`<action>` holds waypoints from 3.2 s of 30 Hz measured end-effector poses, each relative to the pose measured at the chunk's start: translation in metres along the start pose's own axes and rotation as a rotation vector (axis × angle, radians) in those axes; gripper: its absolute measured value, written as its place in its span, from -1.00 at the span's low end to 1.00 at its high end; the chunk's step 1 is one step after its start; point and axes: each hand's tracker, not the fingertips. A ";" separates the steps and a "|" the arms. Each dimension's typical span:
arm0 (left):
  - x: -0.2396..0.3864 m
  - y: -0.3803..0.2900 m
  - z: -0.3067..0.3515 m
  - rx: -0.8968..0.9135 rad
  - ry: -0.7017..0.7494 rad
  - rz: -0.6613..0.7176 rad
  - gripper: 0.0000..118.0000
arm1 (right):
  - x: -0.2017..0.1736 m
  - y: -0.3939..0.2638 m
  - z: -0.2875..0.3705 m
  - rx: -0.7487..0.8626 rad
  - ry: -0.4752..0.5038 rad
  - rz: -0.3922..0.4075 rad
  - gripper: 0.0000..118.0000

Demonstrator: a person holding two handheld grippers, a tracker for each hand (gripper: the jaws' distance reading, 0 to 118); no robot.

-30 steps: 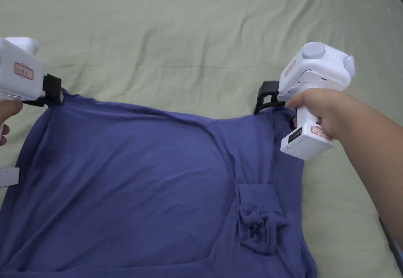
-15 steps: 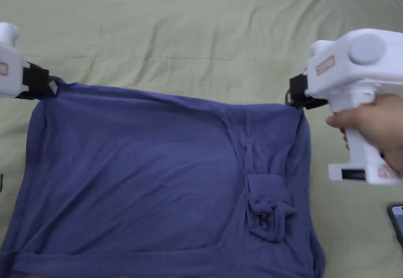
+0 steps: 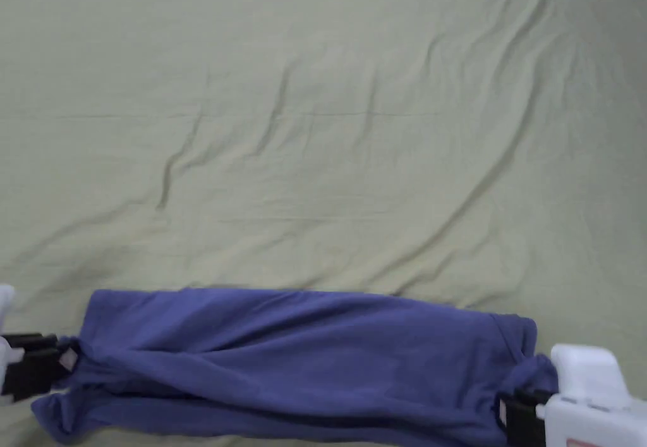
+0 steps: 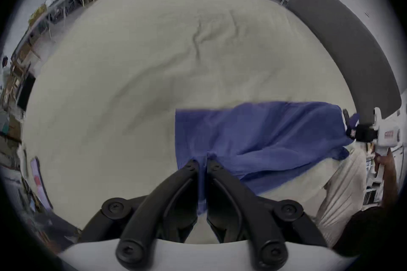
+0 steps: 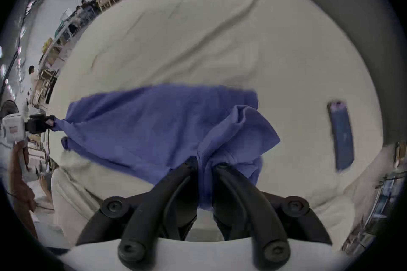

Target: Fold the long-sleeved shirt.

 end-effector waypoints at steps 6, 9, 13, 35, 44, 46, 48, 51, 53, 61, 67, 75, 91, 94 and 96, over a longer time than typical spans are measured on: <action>-0.016 -0.023 -0.043 -0.077 0.036 0.092 -0.97 | 0.010 -0.007 -0.029 -0.016 -0.018 -0.056 -0.78; -0.013 -0.017 -0.045 -0.067 0.042 0.126 -0.97 | 0.008 -0.005 -0.036 -0.020 -0.029 -0.030 -0.78; 0.000 -0.015 -0.022 -0.043 0.080 0.107 -0.42 | 0.007 0.005 -0.019 -0.077 -0.023 0.079 -0.34; -0.086 -0.035 -0.017 0.112 -0.702 0.438 1.00 | -0.043 0.020 0.050 0.086 0.532 0.096 -0.95; -0.095 -0.019 -0.089 0.020 -0.896 0.610 1.00 | -0.055 0.007 0.028 -0.015 0.771 0.169 -0.95; -0.093 -0.007 -0.101 0.001 -0.859 0.586 1.00 | -0.061 0.004 0.025 -0.024 0.780 0.182 -0.95; -0.080 0.000 -0.107 0.015 -0.898 0.531 1.00 | -0.065 0.002 0.023 -0.025 0.799 0.188 -0.95; -0.084 0.008 -0.121 0.025 -1.010 0.603 1.00 | -0.072 0.003 0.019 -0.044 0.836 0.192 -0.95; -0.072 0.010 -0.123 0.016 -1.048 0.556 0.81 | -0.075 0.003 0.019 -0.043 0.838 0.202 -0.95; -0.065 -0.004 -0.109 0.051 -0.877 0.618 -0.99 | -0.071 0.005 0.027 -0.019 0.809 0.185 -0.95; -0.136 -0.017 -0.025 0.227 -0.918 0.769 -0.99 | -0.067 0.007 0.029 -0.007 0.800 0.151 -0.95; -0.206 -0.032 0.032 0.337 -0.806 0.789 -0.99 | -0.071 0.015 0.025 -0.002 0.808 0.111 -0.95; 0.009 0.014 0.081 0.378 -0.569 0.463 -0.99 | -0.047 0.027 0.058 0.108 0.570 0.011 -0.95; 0.073 0.028 0.056 0.326 -0.571 0.370 -0.99 | -0.037 0.027 0.079 0.162 0.500 0.034 -0.95; 0.114 0.034 0.031 0.275 -0.541 0.334 -0.99 | -0.031 0.026 0.088 0.177 0.448 0.039 -0.95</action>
